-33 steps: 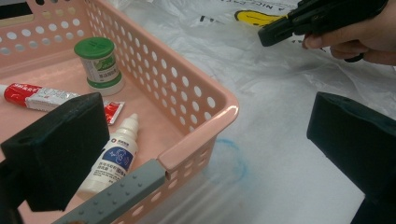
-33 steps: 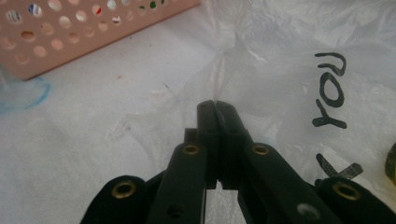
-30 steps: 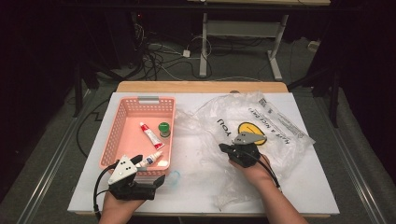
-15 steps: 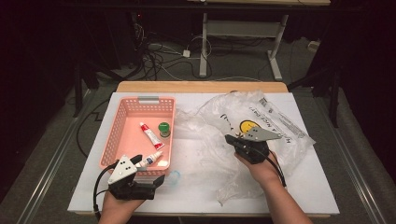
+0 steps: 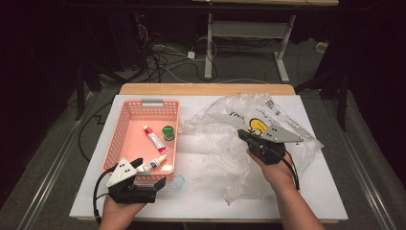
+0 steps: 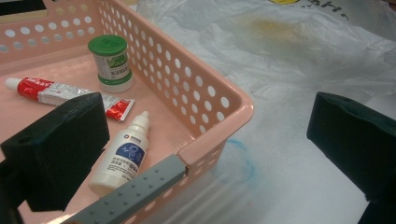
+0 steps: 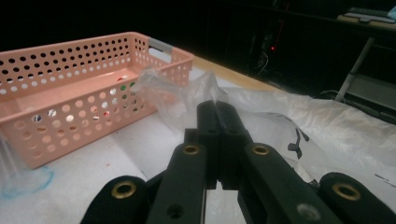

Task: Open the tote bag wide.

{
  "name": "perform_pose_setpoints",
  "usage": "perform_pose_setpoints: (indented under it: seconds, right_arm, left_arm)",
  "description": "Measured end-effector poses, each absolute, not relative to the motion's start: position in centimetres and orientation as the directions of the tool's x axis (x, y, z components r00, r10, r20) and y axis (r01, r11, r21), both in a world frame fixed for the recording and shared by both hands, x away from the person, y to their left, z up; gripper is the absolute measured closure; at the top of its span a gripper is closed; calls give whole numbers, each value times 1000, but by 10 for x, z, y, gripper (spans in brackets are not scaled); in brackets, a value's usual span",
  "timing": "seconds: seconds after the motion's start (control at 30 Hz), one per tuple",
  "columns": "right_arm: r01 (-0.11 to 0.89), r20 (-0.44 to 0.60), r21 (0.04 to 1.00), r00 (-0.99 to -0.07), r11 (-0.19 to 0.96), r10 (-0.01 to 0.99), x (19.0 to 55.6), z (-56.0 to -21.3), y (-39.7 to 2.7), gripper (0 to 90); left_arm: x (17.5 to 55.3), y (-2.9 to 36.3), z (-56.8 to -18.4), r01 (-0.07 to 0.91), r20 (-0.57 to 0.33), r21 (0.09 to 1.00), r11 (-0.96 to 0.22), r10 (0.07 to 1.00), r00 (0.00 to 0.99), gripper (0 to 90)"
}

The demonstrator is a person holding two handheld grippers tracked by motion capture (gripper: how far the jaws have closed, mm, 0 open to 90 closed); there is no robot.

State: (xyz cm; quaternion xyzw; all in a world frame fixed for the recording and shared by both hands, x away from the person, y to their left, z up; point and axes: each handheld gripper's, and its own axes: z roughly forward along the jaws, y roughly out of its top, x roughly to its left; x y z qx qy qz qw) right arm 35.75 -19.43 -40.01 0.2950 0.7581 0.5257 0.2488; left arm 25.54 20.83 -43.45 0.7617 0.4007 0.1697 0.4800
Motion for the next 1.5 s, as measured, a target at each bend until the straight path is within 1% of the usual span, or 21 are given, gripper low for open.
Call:
perform_pose_setpoints:
  seconds: [0.27, 0.5, 0.57, 0.67, 0.73, 0.8, 0.9, 0.97, 1.03, 1.17, 1.23, 1.37, 1.5]
  right_arm:
    - [154, -69, 958, -695, 242, 716, 357, -392, -199, 900]
    - [154, -64, 959, -703, 239, 708, 358, -391, -197, 900]
    - [161, -64, 956, -704, 246, 708, 361, -391, -195, 900]
    - [171, -59, 953, -707, 250, 705, 365, -390, -193, 900]
    - [173, -58, 952, -709, 253, 703, 366, -390, -192, 900]
    - [164, -51, 958, -712, 236, 701, 364, -392, -193, 900]
    - [171, -57, 952, -718, 255, 693, 363, -397, -193, 900]
    - [181, -41, 953, -719, 243, 694, 363, -399, -196, 900]
    - [183, -43, 951, -719, 248, 694, 363, -400, -196, 900]
    - [185, -41, 951, -720, 249, 692, 363, -401, -197, 900]
    - [184, -39, 952, -722, 245, 691, 363, -401, -197, 900]
    - [182, -37, 953, -721, 241, 692, 362, -399, -197, 900]
    - [176, -40, 954, -723, 241, 689, 362, -399, -197, 900]
  left_arm:
    - [258, 216, -434, 458, -148, 868, -191, 782, 606, 0]
    - [265, 220, -425, 470, -171, 868, -161, 791, 587, 0]
    - [270, 221, -419, 474, -183, 868, -151, 789, 586, 23]
    - [279, 222, -412, 475, -187, 867, -147, 789, 585, 80]
    - [284, 223, -407, 469, -174, 868, -161, 787, 592, 120]
    - [291, 225, -404, 478, -194, 866, -147, 782, 592, 154]
    - [300, 227, -404, 486, -203, 863, -135, 789, 580, 203]
    - [307, 230, -406, 503, -227, 856, -118, 789, 571, 233]
    - [313, 231, -406, 510, -228, 853, -110, 800, 554, 261]
    - [324, 230, -405, 543, -202, 833, -106, 856, 477, 377]
    - [328, 230, -404, 551, -198, 828, -108, 862, 466, 430]
    - [335, 230, -403, 552, -182, 825, -120, 868, 462, 578]
    - [344, 229, -404, 574, -194, 810, -118, 870, 453, 673]
